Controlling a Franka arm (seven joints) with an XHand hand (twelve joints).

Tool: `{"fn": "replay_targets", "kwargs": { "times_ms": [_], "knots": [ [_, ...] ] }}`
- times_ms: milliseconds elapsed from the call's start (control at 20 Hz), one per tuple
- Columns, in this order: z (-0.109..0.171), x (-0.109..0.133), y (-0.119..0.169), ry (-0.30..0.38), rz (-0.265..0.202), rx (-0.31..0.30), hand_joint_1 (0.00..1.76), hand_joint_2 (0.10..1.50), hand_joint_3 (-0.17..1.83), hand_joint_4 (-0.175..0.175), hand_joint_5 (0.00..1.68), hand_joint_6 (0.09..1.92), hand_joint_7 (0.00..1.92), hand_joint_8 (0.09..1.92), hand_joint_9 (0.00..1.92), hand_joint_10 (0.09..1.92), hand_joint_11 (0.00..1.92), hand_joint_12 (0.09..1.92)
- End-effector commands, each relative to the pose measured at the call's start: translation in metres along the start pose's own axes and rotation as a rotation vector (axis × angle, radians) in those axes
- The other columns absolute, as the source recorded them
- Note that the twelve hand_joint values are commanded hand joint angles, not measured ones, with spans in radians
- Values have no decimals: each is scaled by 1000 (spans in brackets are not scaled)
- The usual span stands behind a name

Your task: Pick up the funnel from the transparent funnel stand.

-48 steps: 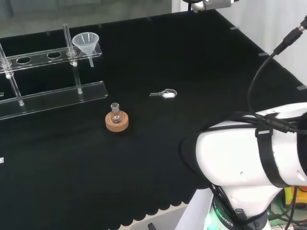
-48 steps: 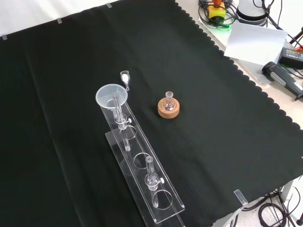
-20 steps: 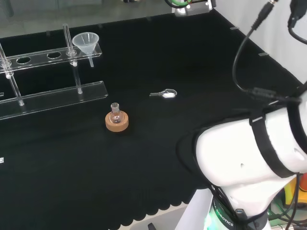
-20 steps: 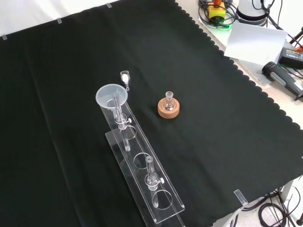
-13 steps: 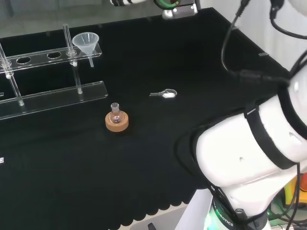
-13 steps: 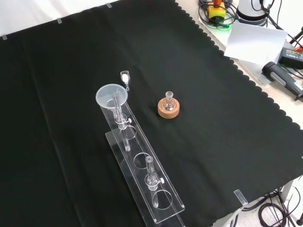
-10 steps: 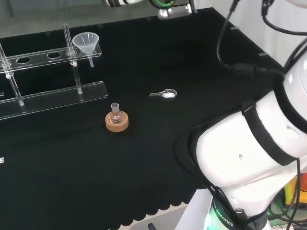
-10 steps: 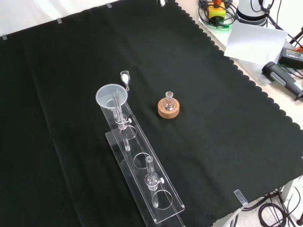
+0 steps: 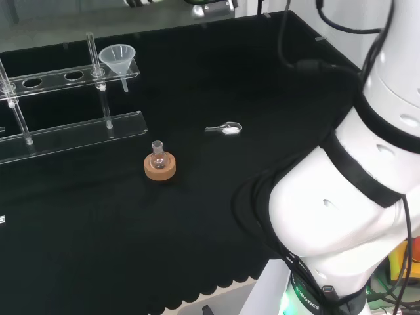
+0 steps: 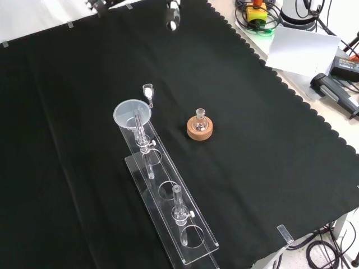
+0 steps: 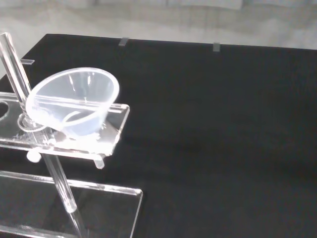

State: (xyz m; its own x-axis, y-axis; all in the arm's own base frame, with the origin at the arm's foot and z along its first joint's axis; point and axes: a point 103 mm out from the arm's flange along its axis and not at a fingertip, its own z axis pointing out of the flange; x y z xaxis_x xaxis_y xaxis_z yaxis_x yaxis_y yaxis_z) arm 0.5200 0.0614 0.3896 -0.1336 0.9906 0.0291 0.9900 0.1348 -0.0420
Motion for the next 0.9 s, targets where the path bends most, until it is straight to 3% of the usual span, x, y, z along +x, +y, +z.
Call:
{"fn": "replay_targets", "kwargs": {
  "times_ms": [50,400,600,900],
  "knots": [
    [8,30,36,-16,-99,74,168,570,25,-48,0,87,0,87,0,87,0,87],
    [17,46,50,-59,-165,186,200,473,-21,-83,0,87,0,87,0,87,9,87],
    [27,59,54,-56,-202,201,204,457,-26,-98,0,87,0,87,0,87,26,87],
    [41,74,53,-43,-207,230,216,497,-4,-115,0,87,0,87,0,87,35,87]
  ]
}}
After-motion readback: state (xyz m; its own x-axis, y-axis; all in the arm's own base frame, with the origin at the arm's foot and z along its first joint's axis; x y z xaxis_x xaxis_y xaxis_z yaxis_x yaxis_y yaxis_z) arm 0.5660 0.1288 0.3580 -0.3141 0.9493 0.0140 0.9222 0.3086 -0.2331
